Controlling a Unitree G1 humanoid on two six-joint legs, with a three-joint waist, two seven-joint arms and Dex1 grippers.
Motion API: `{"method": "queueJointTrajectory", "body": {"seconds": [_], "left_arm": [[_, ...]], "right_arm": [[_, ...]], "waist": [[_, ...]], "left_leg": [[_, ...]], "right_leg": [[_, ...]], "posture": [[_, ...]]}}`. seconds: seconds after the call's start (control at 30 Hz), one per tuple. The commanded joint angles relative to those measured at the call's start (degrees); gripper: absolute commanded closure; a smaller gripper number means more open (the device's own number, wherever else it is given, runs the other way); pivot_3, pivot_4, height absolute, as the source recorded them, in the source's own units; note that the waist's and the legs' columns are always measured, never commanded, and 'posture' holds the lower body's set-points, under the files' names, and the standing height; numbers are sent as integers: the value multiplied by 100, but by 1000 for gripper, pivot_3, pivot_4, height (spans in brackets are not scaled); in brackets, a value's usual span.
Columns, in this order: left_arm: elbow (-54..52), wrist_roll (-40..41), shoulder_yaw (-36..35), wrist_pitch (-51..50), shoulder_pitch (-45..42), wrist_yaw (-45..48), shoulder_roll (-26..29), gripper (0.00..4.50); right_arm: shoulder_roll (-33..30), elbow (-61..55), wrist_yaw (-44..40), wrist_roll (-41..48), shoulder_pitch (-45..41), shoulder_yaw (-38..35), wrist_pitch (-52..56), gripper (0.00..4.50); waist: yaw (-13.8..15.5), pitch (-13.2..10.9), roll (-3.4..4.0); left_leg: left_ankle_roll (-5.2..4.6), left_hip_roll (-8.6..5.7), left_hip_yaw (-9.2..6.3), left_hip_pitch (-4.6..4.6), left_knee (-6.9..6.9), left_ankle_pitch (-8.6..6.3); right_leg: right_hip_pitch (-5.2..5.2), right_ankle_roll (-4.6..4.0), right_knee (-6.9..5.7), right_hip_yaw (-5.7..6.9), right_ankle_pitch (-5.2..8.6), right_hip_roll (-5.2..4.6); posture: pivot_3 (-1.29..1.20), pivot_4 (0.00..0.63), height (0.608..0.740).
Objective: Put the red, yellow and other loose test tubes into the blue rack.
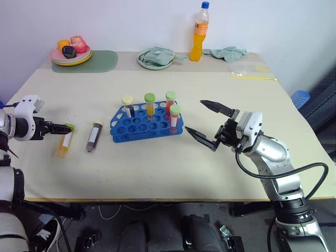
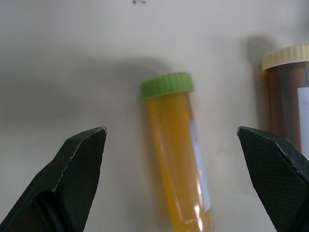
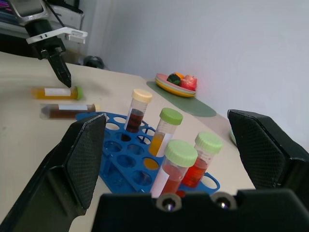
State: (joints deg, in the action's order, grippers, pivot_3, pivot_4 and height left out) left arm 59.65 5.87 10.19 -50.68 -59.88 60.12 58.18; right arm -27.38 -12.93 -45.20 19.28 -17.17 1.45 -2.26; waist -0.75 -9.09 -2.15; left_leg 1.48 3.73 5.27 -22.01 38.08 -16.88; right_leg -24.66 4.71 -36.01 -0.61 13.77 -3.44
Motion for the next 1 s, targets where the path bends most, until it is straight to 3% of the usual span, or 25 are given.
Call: {"method": "queueJointTrajectory", "body": {"seconds": [0.03, 0.3, 0.4, 0.57, 0.6, 0.7, 0.87, 1.0], "left_arm": [[245, -395, 207, -100, -227, 215, -85, 0], [586, -680, 172, -359, -375, 235, -269, 0], [599, -633, 36, -602, -292, 225, -343, 841], [582, -636, -50, -706, -254, 147, -343, 3433], [580, -637, -88, -693, -259, 89, -342, 3719], [399, -624, -242, -391, -217, -72, -258, 3731], [53, 92, -1838, 459, -204, -1795, -262, 3731], [-2262, 1527, -3810, 1770, 1031, -1844, -1072, 3731]], "right_arm": [[56, -146, 96, -43, -63, -91, -157, 64], [32, -172, 194, -123, -21, -130, -149, 64], [33, -136, 258, -141, -39, -167, -158, 0], [34, -123, 286, -167, -59, -143, -162, 0], [39, -119, 291, -172, -66, -141, -161, 0], [42, -33, 346, -207, -150, -180, -161, 0], [-19, 20, 365, -257, -135, -228, -230, 0], [3, 111, 435, -295, -135, -285, -275, 0]], "waist": [[-4, 0, 0], [-5, 0, -8], [-4, 0, -8], [-4, 1, -9], [-4, 1, -9], [-4, 1, -9], [-5, -1, -14], [14, 2, -11]], "left_leg": [[0, 0, 0, 0, 0, 0], [0, 0, -4, -1, 1, 0], [0, 0, -4, -1, 2, 0], [0, 0, -4, -2, 2, 0], [0, 0, -5, -2, 2, 0], [0, 0, -6, -2, 2, 0], [0, 1, -10, -4, 5, 0], [1, 1, -13, -10, 10, 1]], "right_leg": [[0, 0, 0, 0, 0, 0], [-1, 10, -2, 0, -5, 0], [-1, 9, -2, 0, -5, 0], [-1, 10, -2, 0, -6, 0], [-1, 11, -2, 0, -6, 0], [-1, 14, -3, 1, -8, 0], [-2, 19, -6, 3, -10, -1], [-1, 22, -9, 11, -13, -13]], "posture": [[0, 150, 740], [0, 150, 740], [0, 150, 740], [0, 150, 740], [0, 150, 740], [0, 150, 740], [0, 150, 740], [0, 150, 740]]}}
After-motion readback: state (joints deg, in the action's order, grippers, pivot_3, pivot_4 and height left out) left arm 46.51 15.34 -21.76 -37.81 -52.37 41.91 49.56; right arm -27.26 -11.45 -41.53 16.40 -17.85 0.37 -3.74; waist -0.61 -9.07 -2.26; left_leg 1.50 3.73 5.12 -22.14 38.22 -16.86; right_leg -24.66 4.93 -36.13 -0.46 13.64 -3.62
